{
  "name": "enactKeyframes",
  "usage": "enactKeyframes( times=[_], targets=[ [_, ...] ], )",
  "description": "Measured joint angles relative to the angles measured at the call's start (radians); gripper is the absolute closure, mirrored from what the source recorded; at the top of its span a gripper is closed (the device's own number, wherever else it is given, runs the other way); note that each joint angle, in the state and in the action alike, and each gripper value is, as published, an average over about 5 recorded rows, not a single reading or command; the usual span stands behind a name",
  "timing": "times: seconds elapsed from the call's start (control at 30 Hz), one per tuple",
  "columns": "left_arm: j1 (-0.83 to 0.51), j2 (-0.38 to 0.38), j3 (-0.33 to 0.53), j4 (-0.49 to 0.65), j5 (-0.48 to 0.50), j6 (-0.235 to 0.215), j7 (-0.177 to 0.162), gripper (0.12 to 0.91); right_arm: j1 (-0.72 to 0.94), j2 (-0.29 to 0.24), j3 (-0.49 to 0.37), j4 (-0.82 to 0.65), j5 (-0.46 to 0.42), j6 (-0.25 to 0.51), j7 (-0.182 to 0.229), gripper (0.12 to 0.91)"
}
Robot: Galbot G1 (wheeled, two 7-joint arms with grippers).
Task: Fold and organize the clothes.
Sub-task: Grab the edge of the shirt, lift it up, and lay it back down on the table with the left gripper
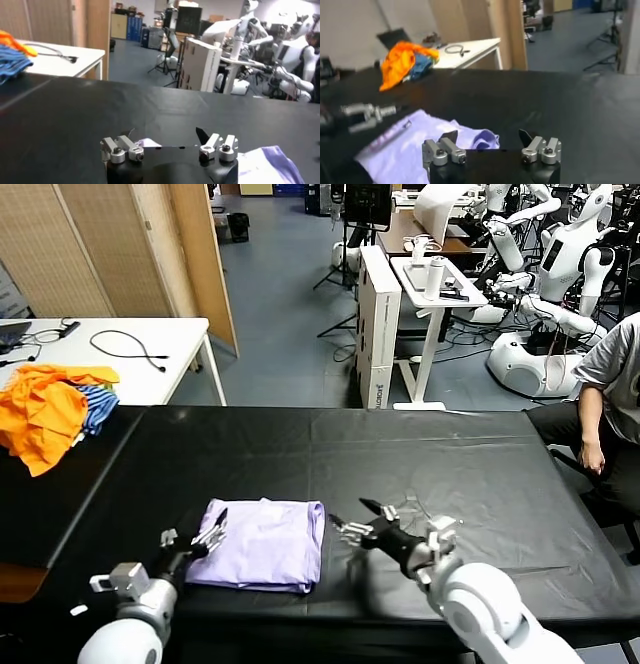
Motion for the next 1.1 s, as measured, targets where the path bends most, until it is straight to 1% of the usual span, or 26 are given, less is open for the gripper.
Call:
enactKeyframes(
  times=[0.13,0.27,0.37,0.53,0.8,0.93,1.03,1.1],
  targets=[
    [0.009,-0.024,-0.028,0.024,-0.048,-0.008,0.013,0.123,-0.040,-0.001,0.058,0.024,0.005,0.000,0.000,0.118],
    [0.014,-0.049,-0.050,0.034,-0.124,-0.008,0.014,0.123,-0.059,0.005,0.083,0.033,0.005,0.000,0.001,0.118],
    [0.017,-0.067,-0.058,0.035,-0.161,-0.008,0.017,0.123,-0.063,0.008,0.089,0.035,0.005,0.000,0.002,0.118],
    [0.022,-0.089,-0.061,0.045,-0.191,-0.012,0.026,0.123,-0.067,0.008,0.095,0.035,0.005,0.000,0.003,0.118],
    [0.030,-0.106,-0.064,0.059,-0.215,-0.020,0.039,0.123,-0.074,0.009,0.097,0.036,0.003,0.000,0.003,0.118],
    [0.030,-0.111,-0.068,0.065,-0.252,-0.012,0.040,0.124,-0.075,0.009,0.098,0.036,0.001,0.000,0.003,0.118],
    [0.029,-0.113,-0.075,0.071,-0.288,-0.005,0.040,0.152,-0.076,0.009,0.099,0.037,0.000,0.000,0.003,0.118],
    [0.028,-0.113,-0.080,0.075,-0.308,-0.002,0.040,0.194,-0.076,0.010,0.100,0.037,-0.002,0.000,0.003,0.118]
  ],
)
